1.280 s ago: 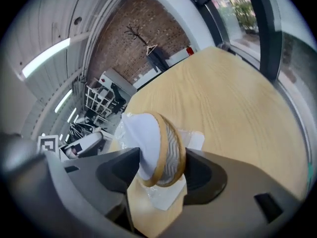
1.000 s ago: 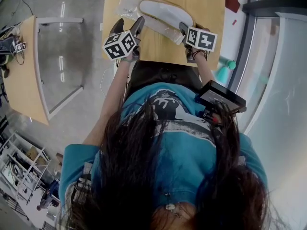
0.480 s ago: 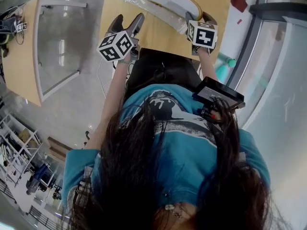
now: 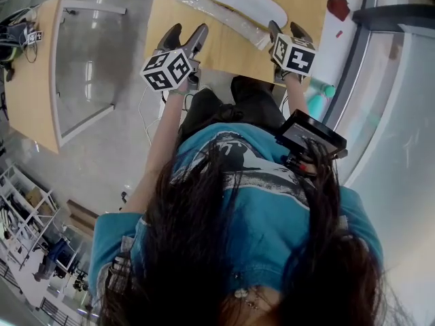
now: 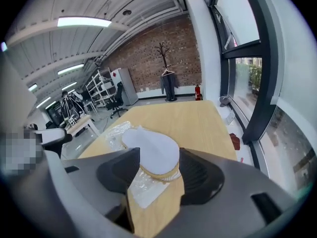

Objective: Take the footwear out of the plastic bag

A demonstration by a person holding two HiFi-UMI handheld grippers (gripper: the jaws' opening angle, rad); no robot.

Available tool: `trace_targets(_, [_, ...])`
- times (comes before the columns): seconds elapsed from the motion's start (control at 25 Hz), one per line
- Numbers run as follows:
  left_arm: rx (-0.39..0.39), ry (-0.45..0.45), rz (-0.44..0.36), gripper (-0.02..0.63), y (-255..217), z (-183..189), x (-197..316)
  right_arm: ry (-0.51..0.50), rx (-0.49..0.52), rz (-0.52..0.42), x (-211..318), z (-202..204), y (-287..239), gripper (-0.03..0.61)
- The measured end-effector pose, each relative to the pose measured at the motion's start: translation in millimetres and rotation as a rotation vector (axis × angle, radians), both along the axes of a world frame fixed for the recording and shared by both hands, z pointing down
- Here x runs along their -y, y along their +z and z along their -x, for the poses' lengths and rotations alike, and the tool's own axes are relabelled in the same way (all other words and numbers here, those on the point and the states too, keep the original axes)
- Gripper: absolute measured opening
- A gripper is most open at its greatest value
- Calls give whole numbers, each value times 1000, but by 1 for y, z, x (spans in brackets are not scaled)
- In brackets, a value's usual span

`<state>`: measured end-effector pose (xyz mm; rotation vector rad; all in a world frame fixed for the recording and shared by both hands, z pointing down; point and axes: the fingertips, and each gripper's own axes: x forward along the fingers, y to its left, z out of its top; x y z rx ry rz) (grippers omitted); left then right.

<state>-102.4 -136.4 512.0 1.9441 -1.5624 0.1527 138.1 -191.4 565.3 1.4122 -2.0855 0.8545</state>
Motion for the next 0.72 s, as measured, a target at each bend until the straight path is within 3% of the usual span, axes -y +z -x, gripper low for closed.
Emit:
trace_targets(0.32, [-26, 169, -60, 286, -24, 11, -37, 29, 166, 9, -63, 57, -27, 244])
trace_targets(0.6, [-37, 345, -97, 282, -30, 24, -112, 50, 233, 14, -168, 116, -33, 241])
trace_targets(0.72, [-46, 409, -97, 246, -29, 34, -151, 56, 261, 30, -220, 144, -32, 229])
